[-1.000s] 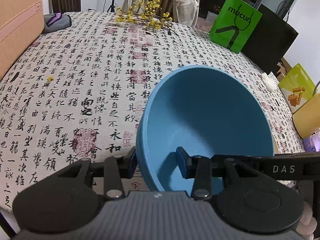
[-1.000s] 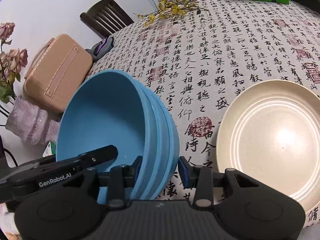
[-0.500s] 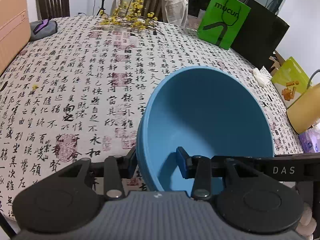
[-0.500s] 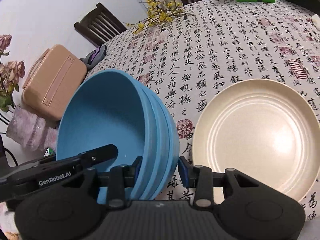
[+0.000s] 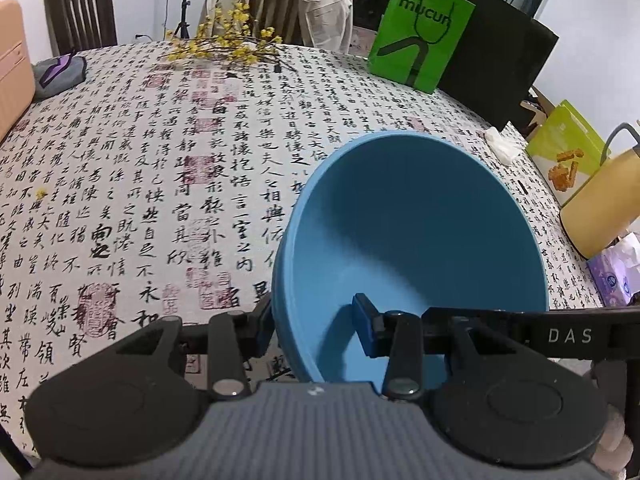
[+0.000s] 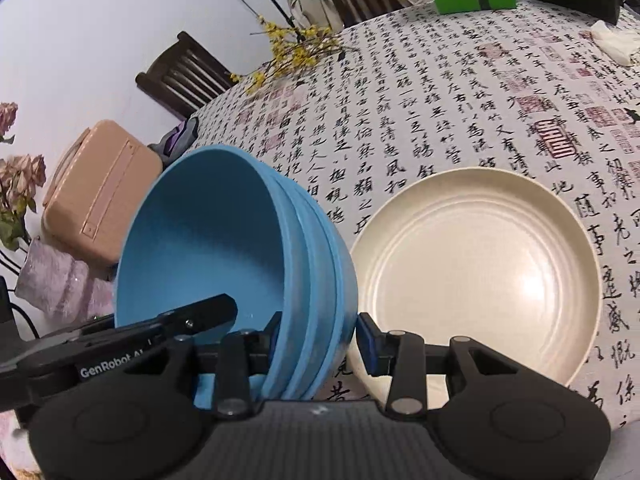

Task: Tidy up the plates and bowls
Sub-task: 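Lift and carry the bowl stack toward the cream plates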

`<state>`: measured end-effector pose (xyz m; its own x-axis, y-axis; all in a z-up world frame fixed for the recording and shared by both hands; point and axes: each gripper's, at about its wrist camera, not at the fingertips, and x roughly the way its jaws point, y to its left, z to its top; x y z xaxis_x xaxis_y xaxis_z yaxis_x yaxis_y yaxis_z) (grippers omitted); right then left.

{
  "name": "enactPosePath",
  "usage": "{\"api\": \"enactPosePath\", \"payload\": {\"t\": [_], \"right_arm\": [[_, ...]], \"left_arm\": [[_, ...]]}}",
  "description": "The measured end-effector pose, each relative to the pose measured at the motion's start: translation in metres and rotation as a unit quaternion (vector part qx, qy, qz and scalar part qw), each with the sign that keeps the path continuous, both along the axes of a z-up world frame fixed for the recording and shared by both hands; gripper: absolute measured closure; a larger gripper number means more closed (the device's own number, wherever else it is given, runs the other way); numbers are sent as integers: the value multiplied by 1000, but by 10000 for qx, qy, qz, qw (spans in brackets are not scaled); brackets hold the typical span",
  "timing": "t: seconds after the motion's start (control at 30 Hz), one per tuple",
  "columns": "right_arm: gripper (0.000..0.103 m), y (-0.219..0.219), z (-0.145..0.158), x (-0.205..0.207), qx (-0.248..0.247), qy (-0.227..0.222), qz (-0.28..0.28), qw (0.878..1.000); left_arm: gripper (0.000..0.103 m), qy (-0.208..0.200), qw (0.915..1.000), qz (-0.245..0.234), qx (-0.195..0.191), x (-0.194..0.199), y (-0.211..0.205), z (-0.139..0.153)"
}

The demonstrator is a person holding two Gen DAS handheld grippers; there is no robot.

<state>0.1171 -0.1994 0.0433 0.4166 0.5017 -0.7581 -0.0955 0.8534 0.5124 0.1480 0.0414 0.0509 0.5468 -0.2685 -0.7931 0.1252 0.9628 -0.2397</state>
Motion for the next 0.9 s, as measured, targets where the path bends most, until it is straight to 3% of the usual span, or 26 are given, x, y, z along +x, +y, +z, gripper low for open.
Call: {"api": "enactPosePath", "payload": {"t": [0.9], "right_arm": [[65,-79,-17,-3,81,143,-615,9980]], "left_arm": [[62,152,9979,-617,89,21,-79,-12]]}}
